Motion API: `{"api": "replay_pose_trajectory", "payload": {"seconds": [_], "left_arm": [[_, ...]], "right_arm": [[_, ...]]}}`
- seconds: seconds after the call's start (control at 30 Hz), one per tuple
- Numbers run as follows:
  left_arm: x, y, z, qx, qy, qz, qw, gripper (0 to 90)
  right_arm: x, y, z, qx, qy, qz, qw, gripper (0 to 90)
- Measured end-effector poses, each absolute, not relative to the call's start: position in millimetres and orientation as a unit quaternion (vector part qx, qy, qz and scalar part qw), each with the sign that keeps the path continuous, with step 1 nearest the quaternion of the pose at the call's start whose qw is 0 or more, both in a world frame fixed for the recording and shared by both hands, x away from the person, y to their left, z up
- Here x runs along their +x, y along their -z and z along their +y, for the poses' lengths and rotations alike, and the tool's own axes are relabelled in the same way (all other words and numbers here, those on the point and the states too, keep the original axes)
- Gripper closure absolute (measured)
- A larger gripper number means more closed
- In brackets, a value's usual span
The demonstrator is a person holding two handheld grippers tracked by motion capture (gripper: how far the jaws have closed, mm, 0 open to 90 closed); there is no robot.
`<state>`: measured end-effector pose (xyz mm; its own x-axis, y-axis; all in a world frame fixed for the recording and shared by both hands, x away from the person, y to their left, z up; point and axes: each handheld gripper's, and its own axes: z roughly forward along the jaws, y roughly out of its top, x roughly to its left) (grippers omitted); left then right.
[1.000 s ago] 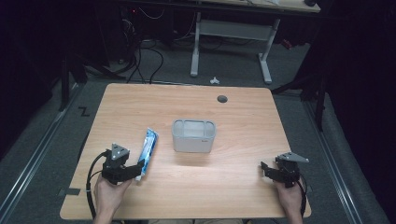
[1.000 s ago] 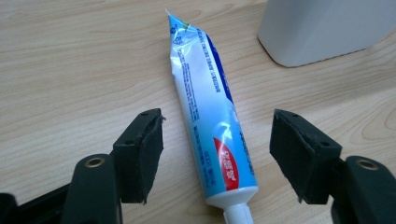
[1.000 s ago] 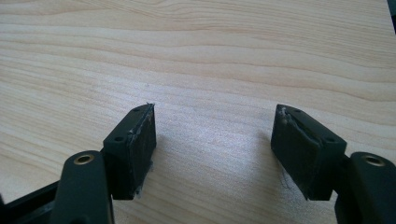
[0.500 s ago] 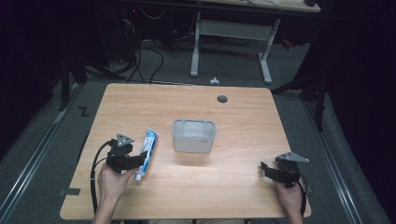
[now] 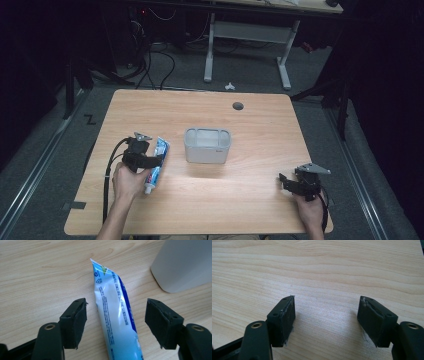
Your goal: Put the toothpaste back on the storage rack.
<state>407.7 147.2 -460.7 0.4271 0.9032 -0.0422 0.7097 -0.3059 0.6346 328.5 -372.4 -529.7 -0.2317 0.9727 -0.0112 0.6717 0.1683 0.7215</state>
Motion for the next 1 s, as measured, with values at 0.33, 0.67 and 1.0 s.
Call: {"api": "replay_pose_trajectory", "payload": {"seconds": [0.33, 0.67, 1.0], "left_arm": [[429.5, 464.4, 137.0, 0.799, -0.148, 0.515, 0.273, 32.3], [450.7, 471.2, 119.6, 0.81, -0.14, 0.518, 0.235, 31.9], [466.3, 483.5, 107.4, 0.815, -0.135, 0.529, 0.195, 33.8]], "right_arm": [[328.4, 529.7, -372.3, 0.568, -0.305, 0.723, 0.247, 30.8], [328.3, 529.8, -372.3, 0.567, -0.305, 0.724, 0.247, 30.8], [328.1, 529.8, -372.3, 0.565, -0.305, 0.725, 0.248, 30.8]]}}
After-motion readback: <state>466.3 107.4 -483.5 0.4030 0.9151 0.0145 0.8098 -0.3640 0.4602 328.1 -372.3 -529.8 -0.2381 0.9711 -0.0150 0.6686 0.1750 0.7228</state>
